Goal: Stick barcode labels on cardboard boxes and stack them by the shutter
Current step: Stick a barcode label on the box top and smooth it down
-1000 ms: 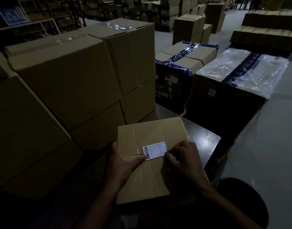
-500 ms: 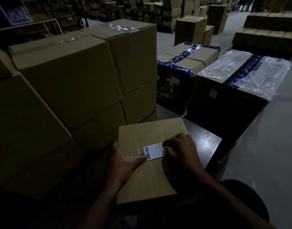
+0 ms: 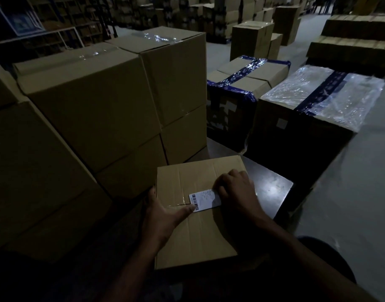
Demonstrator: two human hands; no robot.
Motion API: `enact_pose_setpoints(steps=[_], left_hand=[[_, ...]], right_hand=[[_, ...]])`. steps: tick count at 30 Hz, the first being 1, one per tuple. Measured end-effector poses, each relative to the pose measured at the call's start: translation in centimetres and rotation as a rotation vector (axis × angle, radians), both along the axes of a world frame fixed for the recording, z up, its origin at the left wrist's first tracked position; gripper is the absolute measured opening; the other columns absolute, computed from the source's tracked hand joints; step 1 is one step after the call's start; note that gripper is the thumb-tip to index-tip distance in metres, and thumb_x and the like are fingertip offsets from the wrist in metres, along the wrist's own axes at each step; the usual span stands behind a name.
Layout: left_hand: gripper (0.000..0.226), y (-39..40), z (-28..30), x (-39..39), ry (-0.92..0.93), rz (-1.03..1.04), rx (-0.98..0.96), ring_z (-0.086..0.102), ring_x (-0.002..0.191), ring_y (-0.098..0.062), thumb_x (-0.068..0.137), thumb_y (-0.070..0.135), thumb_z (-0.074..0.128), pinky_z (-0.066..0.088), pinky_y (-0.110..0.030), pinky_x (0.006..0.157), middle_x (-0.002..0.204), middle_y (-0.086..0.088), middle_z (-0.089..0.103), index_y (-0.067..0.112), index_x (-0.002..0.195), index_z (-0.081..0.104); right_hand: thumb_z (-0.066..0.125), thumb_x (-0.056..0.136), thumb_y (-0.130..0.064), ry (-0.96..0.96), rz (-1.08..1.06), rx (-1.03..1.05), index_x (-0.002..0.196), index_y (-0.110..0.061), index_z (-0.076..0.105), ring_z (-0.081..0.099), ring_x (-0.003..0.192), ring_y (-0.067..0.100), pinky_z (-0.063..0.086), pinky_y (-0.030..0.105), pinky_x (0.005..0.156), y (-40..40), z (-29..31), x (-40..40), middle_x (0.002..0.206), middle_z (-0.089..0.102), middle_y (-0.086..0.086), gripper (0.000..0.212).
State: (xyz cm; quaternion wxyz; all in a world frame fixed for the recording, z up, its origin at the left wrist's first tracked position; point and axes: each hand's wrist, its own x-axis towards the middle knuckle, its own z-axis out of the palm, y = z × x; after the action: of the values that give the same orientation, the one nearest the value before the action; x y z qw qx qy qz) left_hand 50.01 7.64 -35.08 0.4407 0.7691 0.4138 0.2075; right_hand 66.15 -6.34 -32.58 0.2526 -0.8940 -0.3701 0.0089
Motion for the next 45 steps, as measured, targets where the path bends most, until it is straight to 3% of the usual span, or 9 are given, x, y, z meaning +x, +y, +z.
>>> enact_pose_setpoints(steps=[6, 14, 18, 22, 26, 31, 36, 41, 45], left_hand=[[0.124, 0.0, 0.0, -0.1, 0.002, 0.0, -0.008, 0.048, 0.125, -0.021, 0.044, 0.064, 0.091, 0.045, -0.045, 0.1, 0.139, 0.002, 0.046, 0.032, 0.146, 0.027], [0.124, 0.1, 0.0, -0.1, -0.005, -0.005, -0.026, 0.048, 0.125, -0.021, 0.044, 0.063, 0.091, 0.046, -0.045, 0.099, 0.139, 0.001, 0.046, 0.031, 0.146, 0.027], [0.128, 0.1, 0.0, -0.2, -0.003, 0.003, -0.031, 0.048, 0.122, -0.018, 0.038, 0.071, 0.087, 0.047, -0.045, 0.099, 0.138, 0.003, 0.046, 0.034, 0.145, 0.026], [0.126, 0.0, -0.1, -0.2, -0.002, 0.003, -0.026, 0.047, 0.124, -0.018, 0.044, 0.064, 0.091, 0.045, -0.042, 0.099, 0.141, 0.002, 0.045, 0.032, 0.147, 0.025], [0.124, -0.1, -0.1, -0.1, -0.006, -0.004, -0.016, 0.048, 0.125, -0.019, 0.047, 0.06, 0.092, 0.045, -0.04, 0.097, 0.141, 0.001, 0.046, 0.03, 0.148, 0.025], [0.125, 0.0, -0.1, 0.0, -0.013, 0.001, -0.031, 0.049, 0.123, -0.018, 0.045, 0.061, 0.092, 0.046, -0.042, 0.099, 0.139, 0.003, 0.047, 0.032, 0.147, 0.026], [0.127, 0.0, 0.1, -0.1, 0.0, 0.01, -0.03, 0.049, 0.124, -0.02, 0.043, 0.064, 0.091, 0.046, -0.046, 0.1, 0.139, 0.003, 0.047, 0.03, 0.147, 0.028], [0.121, 0.0, 0.1, -0.1, -0.015, -0.004, -0.022, 0.048, 0.122, -0.018, 0.048, 0.057, 0.093, 0.047, -0.044, 0.099, 0.135, 0.005, 0.047, 0.031, 0.146, 0.027], [0.124, 0.0, -0.1, -0.2, -0.001, 0.002, -0.022, 0.048, 0.123, -0.019, 0.044, 0.064, 0.09, 0.047, -0.047, 0.099, 0.137, 0.004, 0.047, 0.033, 0.145, 0.027]], right_hand=[[0.052, 0.092, -0.039, -0.075, -0.039, 0.022, 0.095, -0.033, 0.061, 0.032, 0.096, 0.008, 0.032, 0.029, 0.089, -0.2, -0.7, -0.6, 0.094, 0.043, -0.012, 0.011], [0.05, 0.093, -0.031, 0.025, -0.04, 0.085, 0.088, -0.032, 0.056, 0.035, 0.094, 0.011, 0.023, 0.027, 0.081, 0.0, -0.4, -0.2, 0.089, 0.043, -0.011, 0.008], [0.048, 0.094, -0.035, -0.026, -0.017, 0.047, 0.091, -0.029, 0.061, 0.032, 0.093, 0.009, 0.025, 0.027, 0.083, -0.2, -0.7, -0.4, 0.091, 0.043, -0.011, 0.014], [0.033, 0.088, -0.046, 0.016, -0.03, 0.069, 0.09, -0.029, 0.061, 0.031, 0.091, 0.009, 0.023, 0.025, 0.079, -0.4, -0.5, -0.2, 0.089, 0.041, -0.011, 0.033], [0.051, 0.092, -0.036, -0.019, -0.016, 0.051, 0.095, -0.03, 0.063, 0.03, 0.098, 0.008, 0.024, 0.025, 0.082, -0.7, -0.6, -0.5, 0.096, 0.043, -0.011, 0.014], [0.054, 0.091, -0.039, -0.046, -0.026, -0.007, 0.097, -0.032, 0.058, 0.034, 0.103, 0.013, 0.026, 0.028, 0.084, -0.2, -0.2, -0.6, 0.1, 0.043, -0.01, 0.01], [0.046, 0.095, -0.035, -0.067, -0.052, -0.035, 0.094, -0.028, 0.054, 0.038, 0.1, 0.017, 0.019, 0.028, 0.079, 0.6, -0.2, -0.2, 0.095, 0.042, -0.008, 0.011], [0.044, 0.096, -0.038, -0.024, -0.011, 0.002, 0.097, -0.033, 0.057, 0.035, 0.1, 0.012, 0.023, 0.026, 0.084, 0.3, -0.4, 0.1, 0.098, 0.043, -0.011, 0.014], [0.046, 0.095, -0.042, -0.08, -0.009, 0.005, 0.096, -0.034, 0.058, 0.033, 0.098, 0.009, 0.027, 0.027, 0.087, 0.0, -0.8, -0.1, 0.099, 0.045, -0.011, 0.015]])
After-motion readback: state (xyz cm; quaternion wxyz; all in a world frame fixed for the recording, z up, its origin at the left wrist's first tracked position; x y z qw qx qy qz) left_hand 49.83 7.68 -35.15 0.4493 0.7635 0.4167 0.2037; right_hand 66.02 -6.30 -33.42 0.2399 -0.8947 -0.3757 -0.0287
